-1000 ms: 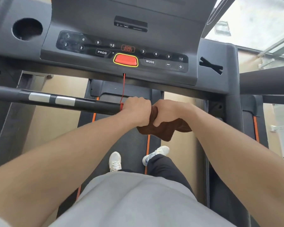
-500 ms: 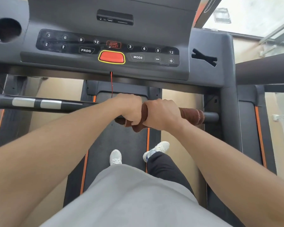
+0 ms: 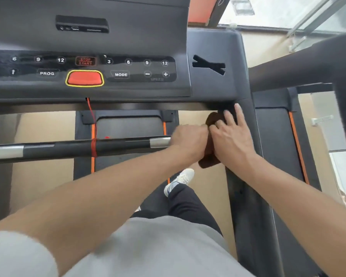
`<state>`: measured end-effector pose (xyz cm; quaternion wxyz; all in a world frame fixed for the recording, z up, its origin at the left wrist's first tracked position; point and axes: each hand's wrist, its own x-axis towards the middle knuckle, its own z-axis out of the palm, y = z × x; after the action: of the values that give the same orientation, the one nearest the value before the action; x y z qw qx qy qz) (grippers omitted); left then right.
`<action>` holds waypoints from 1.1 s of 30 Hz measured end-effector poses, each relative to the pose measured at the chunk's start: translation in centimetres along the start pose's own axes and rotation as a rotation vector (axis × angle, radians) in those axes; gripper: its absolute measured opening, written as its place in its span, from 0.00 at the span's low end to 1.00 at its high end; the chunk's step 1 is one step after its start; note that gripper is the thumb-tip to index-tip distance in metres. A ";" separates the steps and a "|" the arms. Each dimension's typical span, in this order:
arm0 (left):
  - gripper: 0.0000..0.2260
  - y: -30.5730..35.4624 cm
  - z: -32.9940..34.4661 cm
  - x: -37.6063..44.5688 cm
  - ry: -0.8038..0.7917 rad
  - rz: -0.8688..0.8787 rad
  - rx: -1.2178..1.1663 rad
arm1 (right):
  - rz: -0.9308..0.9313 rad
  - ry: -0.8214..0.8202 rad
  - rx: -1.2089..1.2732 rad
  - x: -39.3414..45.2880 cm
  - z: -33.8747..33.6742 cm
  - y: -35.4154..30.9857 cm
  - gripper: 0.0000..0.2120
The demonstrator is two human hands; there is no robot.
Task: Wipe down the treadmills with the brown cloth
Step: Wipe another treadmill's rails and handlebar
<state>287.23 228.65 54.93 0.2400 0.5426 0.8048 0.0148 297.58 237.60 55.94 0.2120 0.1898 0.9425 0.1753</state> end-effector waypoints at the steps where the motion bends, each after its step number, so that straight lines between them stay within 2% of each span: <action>1: 0.10 2.0 0.3 1.1 0.014 -0.001 -0.042 | 0.027 -0.006 -0.014 -1.0 0.6 1.3 0.22; 3: 0.11 3.9 0.9 2.4 0.061 -0.019 -0.068 | 0.031 -0.026 0.015 -1.7 1.0 2.1 0.25; 8: 0.11 2.4 0.9 2.2 0.077 0.041 0.001 | 0.033 -0.021 0.021 -0.4 1.0 0.8 0.19; 15: 0.13 -1.1 0.1 0.0 0.049 0.038 0.049 | -0.113 0.065 0.125 0.5 0.8 1.5 0.13; 19: 0.14 -3.9 0.1 -1.6 0.049 0.009 0.077 | -0.141 0.102 0.153 1.5 0.3 -0.9 0.11; 23: 0.14 -6.2 0.1 -2.9 0.054 -0.010 0.107 | -0.148 0.046 0.161 2.6 -0.7 -3.8 0.08; 30: 0.15 -12.3 0.1 -6.4 0.087 -0.077 0.172 | -0.213 0.056 0.241 4.4 -4.1 -10.3 0.16; 33: 0.16 -14.7 0.4 -7.9 0.114 -0.113 0.182 | -0.246 0.131 0.262 5.1 -5.5 -13.0 0.19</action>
<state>276.99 215.52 53.29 0.1439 0.5141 0.8446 -0.0409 287.08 227.12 53.55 0.1437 0.0875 0.9851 0.0358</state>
